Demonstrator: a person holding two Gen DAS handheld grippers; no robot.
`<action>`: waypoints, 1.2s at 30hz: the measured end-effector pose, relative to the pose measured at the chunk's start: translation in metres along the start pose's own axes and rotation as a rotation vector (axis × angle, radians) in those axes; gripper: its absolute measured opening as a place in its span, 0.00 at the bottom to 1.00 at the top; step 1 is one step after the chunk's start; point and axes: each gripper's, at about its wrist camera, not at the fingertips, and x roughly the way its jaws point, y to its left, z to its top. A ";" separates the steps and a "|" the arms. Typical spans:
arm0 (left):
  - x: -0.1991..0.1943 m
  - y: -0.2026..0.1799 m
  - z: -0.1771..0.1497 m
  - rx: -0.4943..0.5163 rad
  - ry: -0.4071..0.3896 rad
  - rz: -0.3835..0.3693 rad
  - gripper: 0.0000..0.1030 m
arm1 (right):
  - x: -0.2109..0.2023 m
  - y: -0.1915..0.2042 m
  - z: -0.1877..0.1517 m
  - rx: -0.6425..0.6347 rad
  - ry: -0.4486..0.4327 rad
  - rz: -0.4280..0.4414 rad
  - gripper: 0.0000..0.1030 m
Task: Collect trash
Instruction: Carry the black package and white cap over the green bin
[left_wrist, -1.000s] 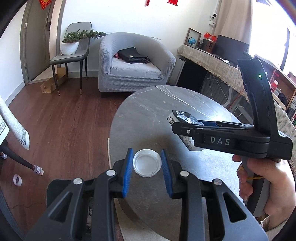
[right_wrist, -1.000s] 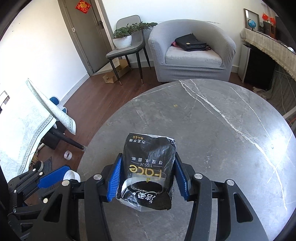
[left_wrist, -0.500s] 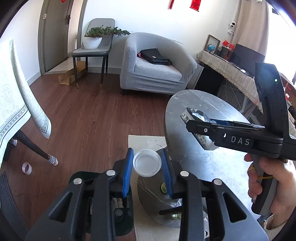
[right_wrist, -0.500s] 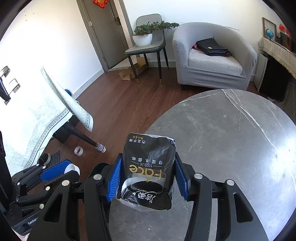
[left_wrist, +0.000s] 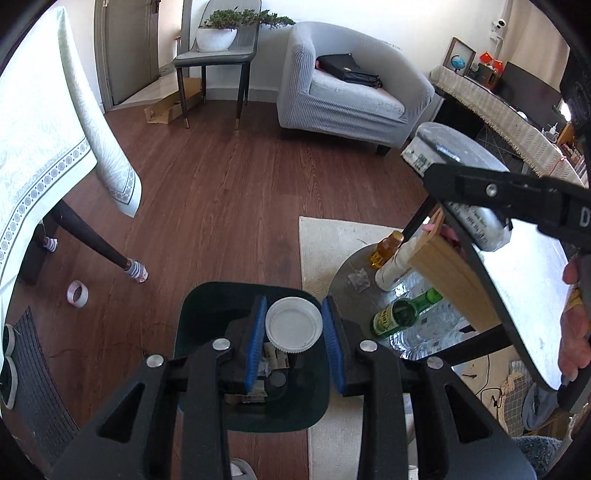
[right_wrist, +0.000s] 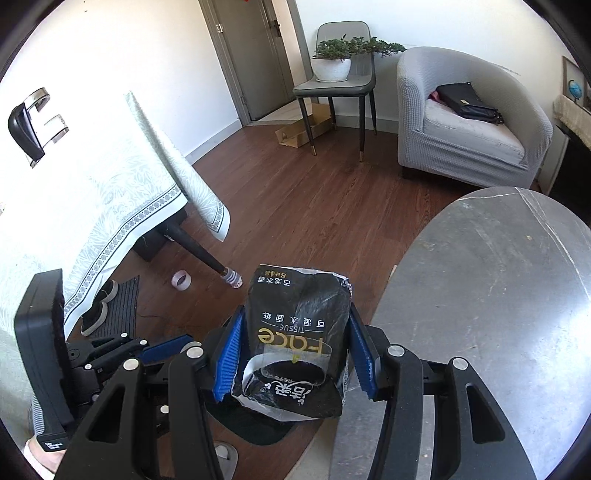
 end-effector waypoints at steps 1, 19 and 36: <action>0.005 0.004 -0.004 -0.001 0.019 0.009 0.32 | 0.002 0.003 0.000 -0.005 0.003 0.002 0.51; 0.093 0.071 -0.063 -0.043 0.339 0.099 0.34 | 0.058 0.048 -0.005 -0.079 0.117 0.022 0.52; 0.032 0.108 -0.044 -0.135 0.194 0.110 0.40 | 0.158 0.078 -0.046 -0.143 0.337 -0.043 0.51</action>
